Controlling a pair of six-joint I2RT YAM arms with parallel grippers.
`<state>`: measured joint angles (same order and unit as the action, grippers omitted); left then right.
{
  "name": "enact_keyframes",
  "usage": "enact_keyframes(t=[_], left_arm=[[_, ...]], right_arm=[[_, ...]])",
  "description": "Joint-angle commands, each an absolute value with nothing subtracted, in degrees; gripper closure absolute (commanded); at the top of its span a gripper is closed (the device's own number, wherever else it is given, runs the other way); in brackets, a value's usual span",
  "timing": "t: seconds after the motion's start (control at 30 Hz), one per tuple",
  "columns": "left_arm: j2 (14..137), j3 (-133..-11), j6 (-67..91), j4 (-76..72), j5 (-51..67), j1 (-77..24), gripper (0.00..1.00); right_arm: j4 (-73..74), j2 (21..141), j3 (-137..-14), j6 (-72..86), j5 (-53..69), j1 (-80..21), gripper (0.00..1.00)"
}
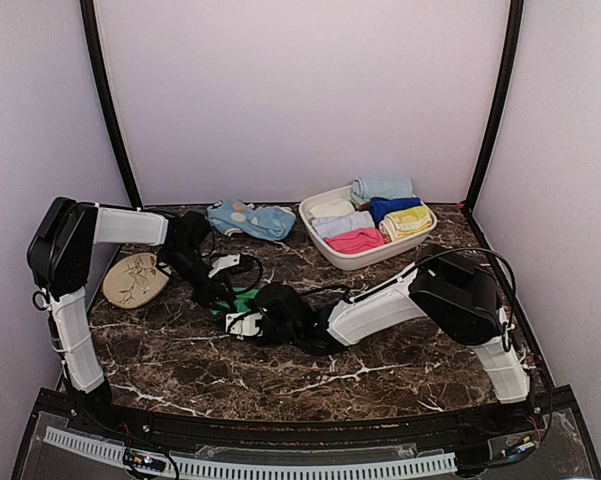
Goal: Roll the towels
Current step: Pick up the towel from the center of the board.
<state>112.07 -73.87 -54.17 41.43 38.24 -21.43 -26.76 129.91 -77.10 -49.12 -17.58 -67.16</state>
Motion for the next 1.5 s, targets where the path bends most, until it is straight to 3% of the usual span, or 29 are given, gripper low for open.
enact_keyframes(t=[0.0, 0.03, 0.13, 0.2, 0.23, 0.5, 0.67, 1.07, 1.27, 1.47], left_arm=[[111.9, -67.2, -54.9, 44.4, 35.0, -20.4, 0.61], [110.9, -66.8, -54.6, 44.2, 36.1, -19.2, 0.5], [107.2, -65.8, -54.1, 43.6, 39.0, -15.4, 0.41], [104.2, -64.9, -54.9, 43.8, 40.2, -12.9, 0.18], [102.5, -64.1, -55.3, 43.8, 40.3, -11.9, 0.16], [87.3, -54.1, -58.0, 37.1, 35.9, -10.6, 0.16], [84.2, -52.0, -56.7, 36.3, 34.8, -10.6, 0.18], [85.4, -52.9, -48.2, 34.8, 39.6, -10.7, 0.29], [88.2, -53.4, -43.0, 34.6, 45.9, -11.0, 0.3], [91.7, -55.4, -34.3, 34.7, 52.2, -11.0, 0.29]], right_arm=[[-8.2, 133.6, -84.7, -35.7, -11.9, -65.0, 0.6], [-5.3, 134.0, -86.2, -33.7, -10.8, -64.7, 0.63], [3.3, 135.3, -91.7, -27.1, -5.1, -63.2, 0.7], [7.4, 135.9, -94.0, -22.6, -0.8, -62.1, 0.77], [8.6, 136.0, -94.4, -20.8, 1.0, -61.7, 0.79], [13.5, 137.3, -95.7, -13.1, 7.0, -61.0, 0.94], [11.5, 136.9, -95.1, -5.4, 10.7, -59.6, 1.0], [-6.5, 133.8, -93.5, 28.6, 29.9, -53.7, 1.0], [-27.6, 133.8, -87.8, 47.1, 29.9, -53.6, 1.0], [-42.9, 133.4, -86.3, 57.5, 21.8, -53.9, 1.0]])
